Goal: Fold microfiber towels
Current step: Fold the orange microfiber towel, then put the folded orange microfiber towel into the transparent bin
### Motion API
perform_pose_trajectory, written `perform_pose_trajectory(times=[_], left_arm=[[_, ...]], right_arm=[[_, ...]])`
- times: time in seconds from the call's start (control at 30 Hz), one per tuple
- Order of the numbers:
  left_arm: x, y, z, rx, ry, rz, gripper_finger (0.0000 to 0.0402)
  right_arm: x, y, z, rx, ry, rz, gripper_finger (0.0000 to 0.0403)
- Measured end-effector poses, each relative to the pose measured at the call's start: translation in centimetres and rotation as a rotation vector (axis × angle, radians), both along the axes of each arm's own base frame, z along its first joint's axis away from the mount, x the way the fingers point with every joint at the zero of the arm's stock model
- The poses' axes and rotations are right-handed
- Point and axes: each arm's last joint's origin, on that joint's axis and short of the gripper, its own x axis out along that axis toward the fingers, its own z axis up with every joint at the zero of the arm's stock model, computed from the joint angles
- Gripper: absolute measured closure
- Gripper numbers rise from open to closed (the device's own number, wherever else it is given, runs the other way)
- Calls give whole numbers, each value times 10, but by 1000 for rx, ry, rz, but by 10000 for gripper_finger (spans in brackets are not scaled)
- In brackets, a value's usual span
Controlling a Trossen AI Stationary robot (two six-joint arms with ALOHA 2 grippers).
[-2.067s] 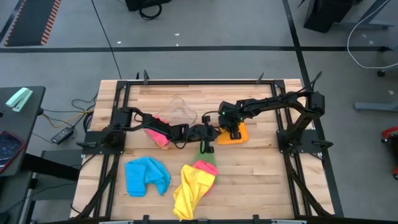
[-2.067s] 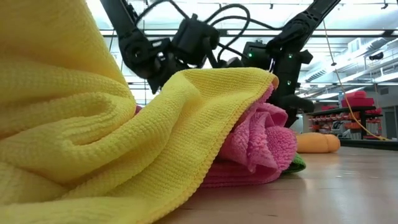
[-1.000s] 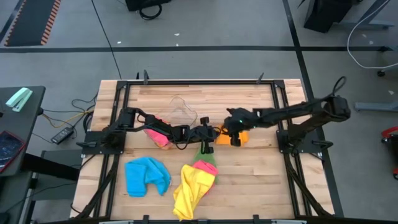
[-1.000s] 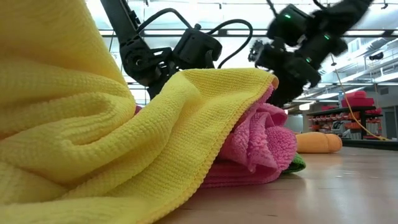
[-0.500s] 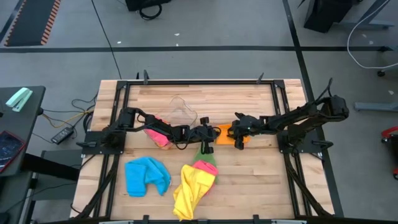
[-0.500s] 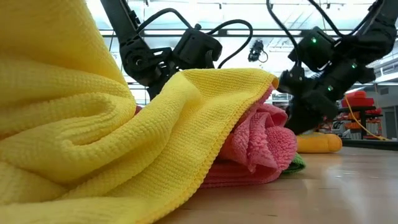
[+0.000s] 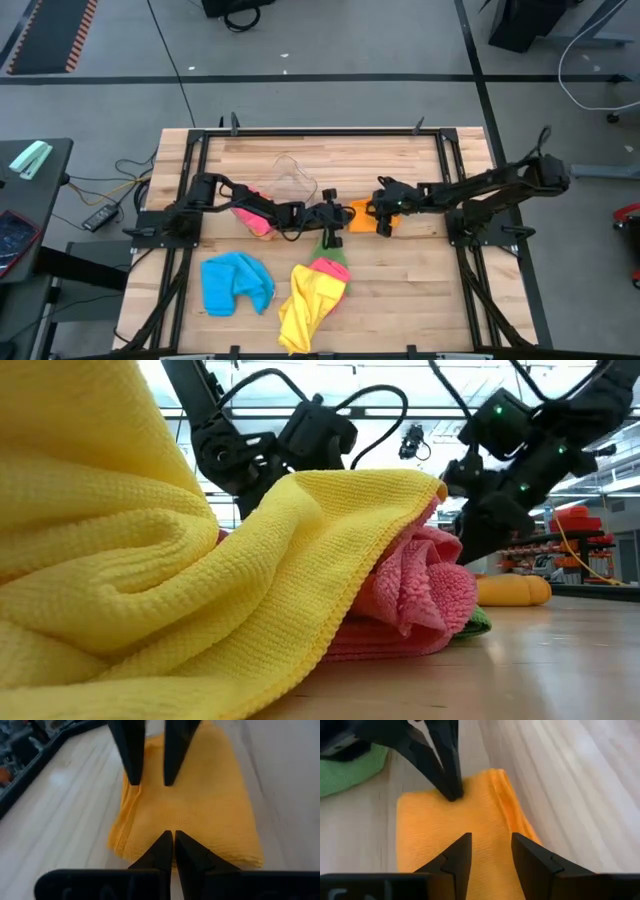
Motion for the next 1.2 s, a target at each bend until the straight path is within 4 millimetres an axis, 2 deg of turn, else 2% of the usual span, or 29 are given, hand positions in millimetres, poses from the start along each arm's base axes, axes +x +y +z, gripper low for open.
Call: perform_pose_trajectory(times=[0.27, 0.53, 0.83, 1.0, 1.2], left_arm=[[-3, -19, 19, 116, 2, -13, 362], [-4, -23, 20, 151, 25, -5, 375], [-5, -24, 19, 155, 39, -11, 372], [-5, -24, 18, 177, 57, -22, 371], [-5, -37, 20, 278, 67, -99, 368]], right_arm=[[-2, 27, 10, -9, -2, 129, 256], [-10, 57, -5, 69, 121, 136, 256], [-16, 58, -14, -103, 215, 75, 256], [-19, 57, -3, -195, 286, 114, 256], [-14, 69, 10, -344, 269, 211, 256]])
